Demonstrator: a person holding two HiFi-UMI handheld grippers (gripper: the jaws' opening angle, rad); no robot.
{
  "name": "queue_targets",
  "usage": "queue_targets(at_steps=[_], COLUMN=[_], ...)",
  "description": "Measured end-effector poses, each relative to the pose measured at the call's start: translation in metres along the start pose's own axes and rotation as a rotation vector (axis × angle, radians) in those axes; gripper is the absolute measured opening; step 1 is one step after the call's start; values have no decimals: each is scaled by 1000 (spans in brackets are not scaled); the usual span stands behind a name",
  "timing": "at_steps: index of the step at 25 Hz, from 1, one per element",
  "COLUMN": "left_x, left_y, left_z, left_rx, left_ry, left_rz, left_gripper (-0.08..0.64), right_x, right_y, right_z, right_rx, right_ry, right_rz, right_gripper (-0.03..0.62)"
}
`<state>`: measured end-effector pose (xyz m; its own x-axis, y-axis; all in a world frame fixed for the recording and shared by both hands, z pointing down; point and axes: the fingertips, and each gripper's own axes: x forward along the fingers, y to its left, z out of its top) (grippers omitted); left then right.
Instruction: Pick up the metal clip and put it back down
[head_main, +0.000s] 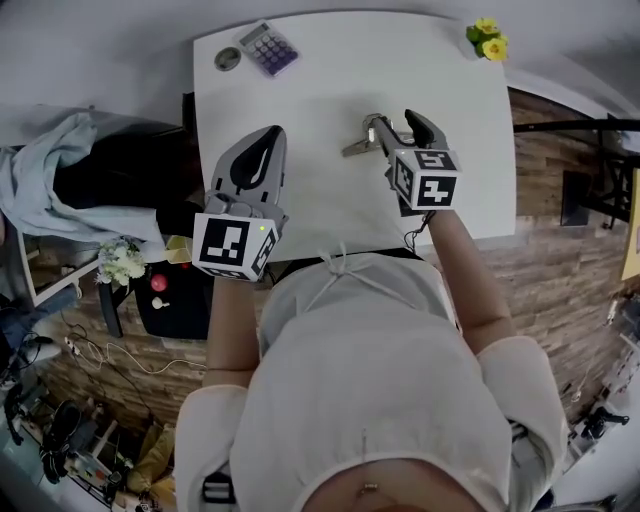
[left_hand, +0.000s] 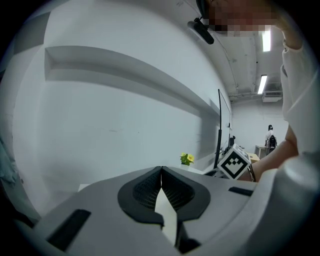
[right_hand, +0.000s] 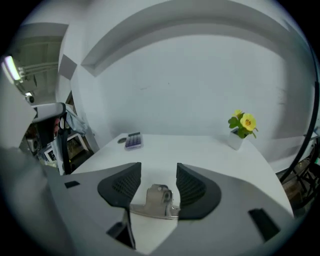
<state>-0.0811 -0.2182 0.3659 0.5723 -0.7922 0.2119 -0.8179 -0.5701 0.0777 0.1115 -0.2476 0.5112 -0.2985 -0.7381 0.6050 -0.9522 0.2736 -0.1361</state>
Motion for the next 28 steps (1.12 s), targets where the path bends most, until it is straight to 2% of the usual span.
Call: queue_targets(at_steps=[5,7,9,12,20,23,28], left_x=[-9,-13,-17,-23,-35,-33,-28], left_y=[-11,-15,-17,-19,-23,-25,-27], left_z=[18,25,33,43,62,63,59], left_rx=[30,52,73,92,112,121,116], left_ry=[-35,-46,-60,-82,-132,-131,-118], left_rz=[-3,-6,-2,9,58,57,59], left_gripper=[18,18,18,18,18,18,18], right_x=[-48,-68,-88,-112,-167,-172,-166], right_y=[-2,-4,-4,-1,26,30,29], right_z=[40,57,73,92,125,128,123], right_rx=[-63,-95,-118,-157,-294,-315,-316], right_ry=[-170,-251,-326,-418,-664,-686,-663], right_rz=[-18,-50,-81,-84,-7,30,83], right_gripper=[108,39,5,6,6,5,5])
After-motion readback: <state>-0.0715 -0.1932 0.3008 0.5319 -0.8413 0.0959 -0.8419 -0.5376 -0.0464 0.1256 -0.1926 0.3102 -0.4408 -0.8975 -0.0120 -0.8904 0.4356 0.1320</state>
